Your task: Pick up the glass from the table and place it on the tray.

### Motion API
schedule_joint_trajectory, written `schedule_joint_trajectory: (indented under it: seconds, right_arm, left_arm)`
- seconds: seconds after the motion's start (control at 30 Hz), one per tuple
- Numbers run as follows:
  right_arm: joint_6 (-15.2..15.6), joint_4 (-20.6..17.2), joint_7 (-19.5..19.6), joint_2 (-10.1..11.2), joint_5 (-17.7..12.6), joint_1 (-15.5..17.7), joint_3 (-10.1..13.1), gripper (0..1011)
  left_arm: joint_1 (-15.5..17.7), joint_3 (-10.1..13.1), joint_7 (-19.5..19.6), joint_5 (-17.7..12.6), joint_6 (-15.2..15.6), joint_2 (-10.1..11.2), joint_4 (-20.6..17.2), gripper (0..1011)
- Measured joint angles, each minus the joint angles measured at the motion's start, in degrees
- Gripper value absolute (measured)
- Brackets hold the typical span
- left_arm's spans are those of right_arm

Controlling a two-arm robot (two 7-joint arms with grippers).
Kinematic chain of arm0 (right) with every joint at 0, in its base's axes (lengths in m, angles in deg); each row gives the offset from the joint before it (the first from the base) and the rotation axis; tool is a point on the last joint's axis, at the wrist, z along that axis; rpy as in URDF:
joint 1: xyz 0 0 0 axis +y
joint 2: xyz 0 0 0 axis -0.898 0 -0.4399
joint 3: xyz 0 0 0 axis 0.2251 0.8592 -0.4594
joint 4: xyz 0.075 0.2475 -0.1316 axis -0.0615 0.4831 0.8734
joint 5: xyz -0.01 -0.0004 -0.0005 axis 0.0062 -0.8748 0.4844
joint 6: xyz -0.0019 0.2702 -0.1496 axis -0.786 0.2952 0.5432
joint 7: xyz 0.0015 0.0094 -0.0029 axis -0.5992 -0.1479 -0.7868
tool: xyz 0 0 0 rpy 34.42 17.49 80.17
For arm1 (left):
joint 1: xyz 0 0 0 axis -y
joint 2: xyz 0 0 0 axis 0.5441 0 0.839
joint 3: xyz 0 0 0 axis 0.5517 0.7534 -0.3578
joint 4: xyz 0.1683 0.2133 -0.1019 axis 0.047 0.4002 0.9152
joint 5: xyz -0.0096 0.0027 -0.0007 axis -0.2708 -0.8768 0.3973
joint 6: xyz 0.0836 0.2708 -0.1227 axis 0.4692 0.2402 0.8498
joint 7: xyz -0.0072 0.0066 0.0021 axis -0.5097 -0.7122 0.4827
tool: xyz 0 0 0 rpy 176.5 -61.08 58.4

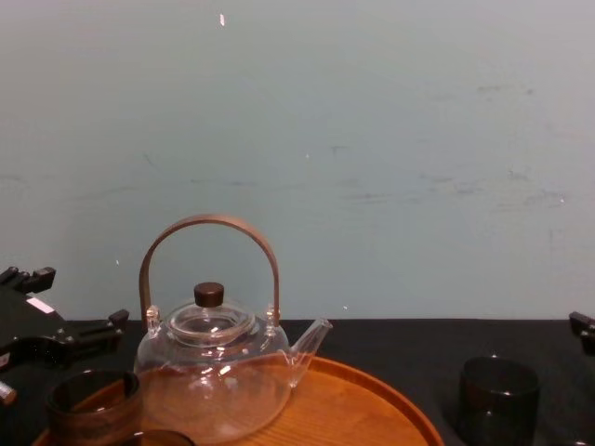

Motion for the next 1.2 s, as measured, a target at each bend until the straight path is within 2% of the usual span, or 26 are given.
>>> schedule_joint_trajectory:
  seconds: [0.2,0.63,0.83,1.2]
  right_arm:
    - [0.67,-0.94,-1.14,-0.17,-0.7,0.76,1.14,1002]
    - [3.87,-6.93,-4.53,0.99,-4.94,5.22,5.28,1002]
    - [5.19,-10.48,-7.33,2.65,-7.24,8.38,7.43,1002]
    - [6.37,-14.29,-13.05,5.94,-10.06,13.11,10.41,1002]
  left_arm:
    - [0.0,0.0,0.0,0.0,0.0,0.0,0.0,1001]
    - [0.0,0.0,0.0,0.0,0.0,0.0,0.0,1001]
    - [0.0,0.0,0.0,0.0,0.0,0.0,0.0,1001]
    - [0.0,0.0,0.0,0.0,0.0,0.0,0.0,1001]
